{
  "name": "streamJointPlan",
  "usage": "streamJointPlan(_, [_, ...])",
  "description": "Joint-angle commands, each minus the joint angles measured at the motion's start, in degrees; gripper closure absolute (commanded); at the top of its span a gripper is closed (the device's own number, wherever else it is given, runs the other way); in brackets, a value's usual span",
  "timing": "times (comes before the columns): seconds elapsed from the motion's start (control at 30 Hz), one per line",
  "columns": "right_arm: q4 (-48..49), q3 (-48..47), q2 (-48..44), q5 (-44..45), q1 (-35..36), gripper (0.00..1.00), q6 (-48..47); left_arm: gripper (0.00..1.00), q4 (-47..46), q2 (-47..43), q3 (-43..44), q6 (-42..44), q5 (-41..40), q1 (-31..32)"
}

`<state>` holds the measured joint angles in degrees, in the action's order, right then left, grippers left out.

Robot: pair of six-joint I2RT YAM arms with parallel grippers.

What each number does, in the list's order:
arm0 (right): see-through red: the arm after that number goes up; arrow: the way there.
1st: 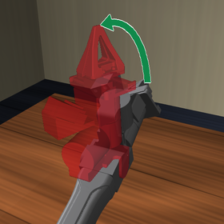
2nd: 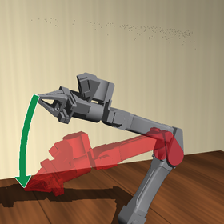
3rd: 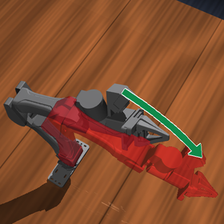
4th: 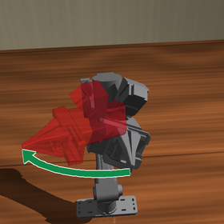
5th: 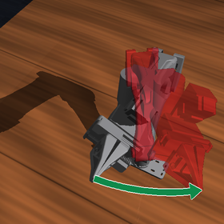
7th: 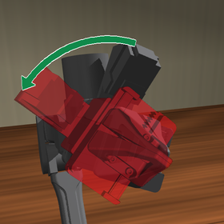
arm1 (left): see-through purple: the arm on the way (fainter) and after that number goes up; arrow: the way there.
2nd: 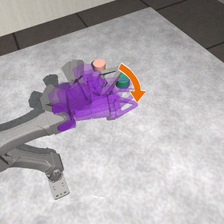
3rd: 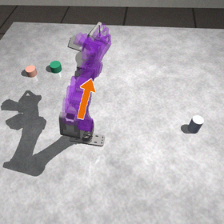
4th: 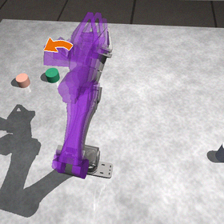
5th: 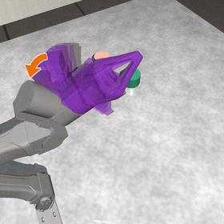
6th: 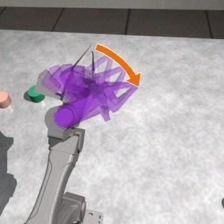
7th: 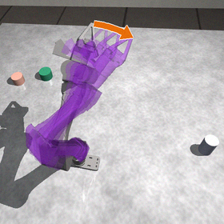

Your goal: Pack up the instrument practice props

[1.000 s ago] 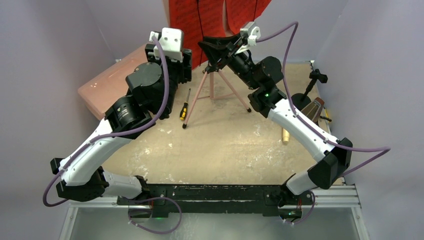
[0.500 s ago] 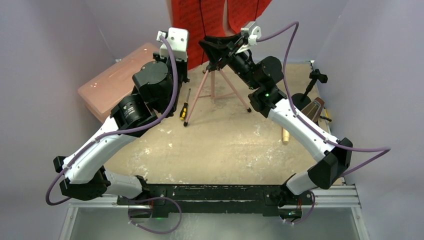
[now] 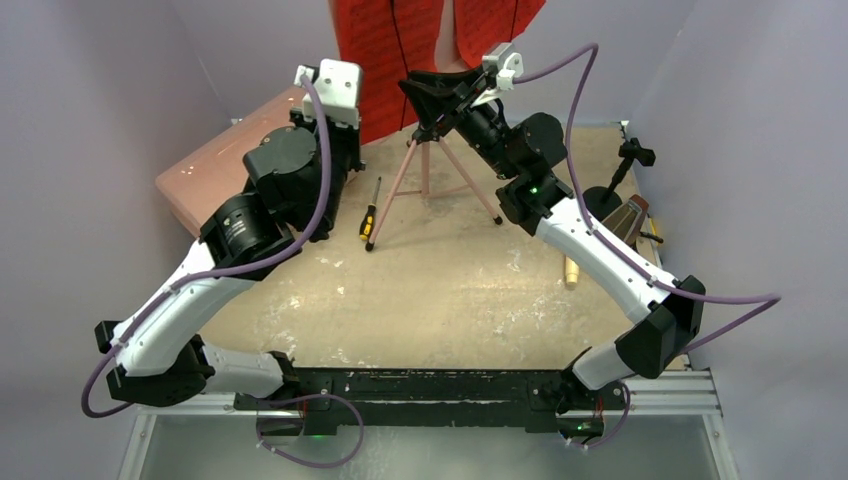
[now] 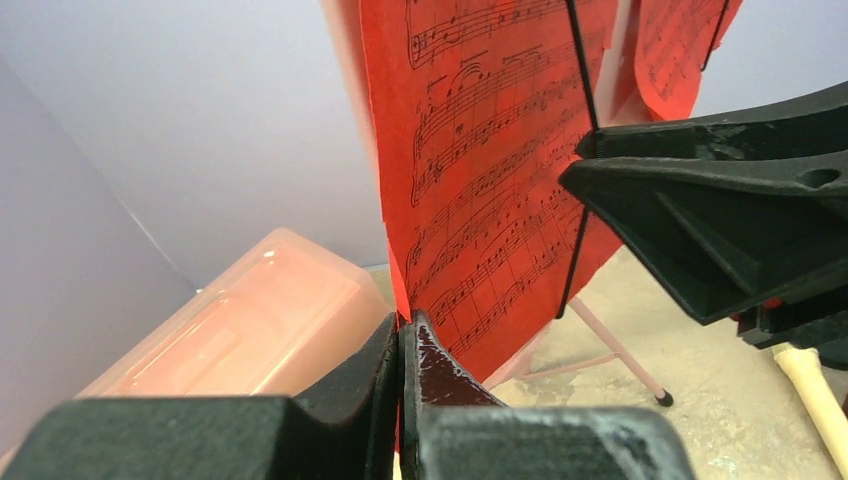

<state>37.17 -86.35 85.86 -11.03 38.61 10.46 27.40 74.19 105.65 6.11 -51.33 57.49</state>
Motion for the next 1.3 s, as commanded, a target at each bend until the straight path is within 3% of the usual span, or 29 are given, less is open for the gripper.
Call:
streamJointPlan(0.0, [1.98,-0.53,-1.43,1.62,0.09,0.69,-0.94,1.00,3.03,-3.61,1.95,-0.83,-3.41,0.04])
streamJointPlan(0.23, [1.66,-0.67,-1.05,1.95,0.08,0.69,-0.92,1.00,10.16,-8.98,-0.57,-2.96,-10.24,0.02])
streamJointPlan(0.73, [0.97,1.00,-1.40,4.49,0.07,0.69,-1.03,1.00,30.74,-16.76,-2.58,-16.70,-18.95,0.00])
streamJointPlan(1.27, [2.06,1.80,-1.51,6.68,0.16,0.69,-1.40,1.00,46.36,-20.43,0.29,-26.86,-23.94,0.03])
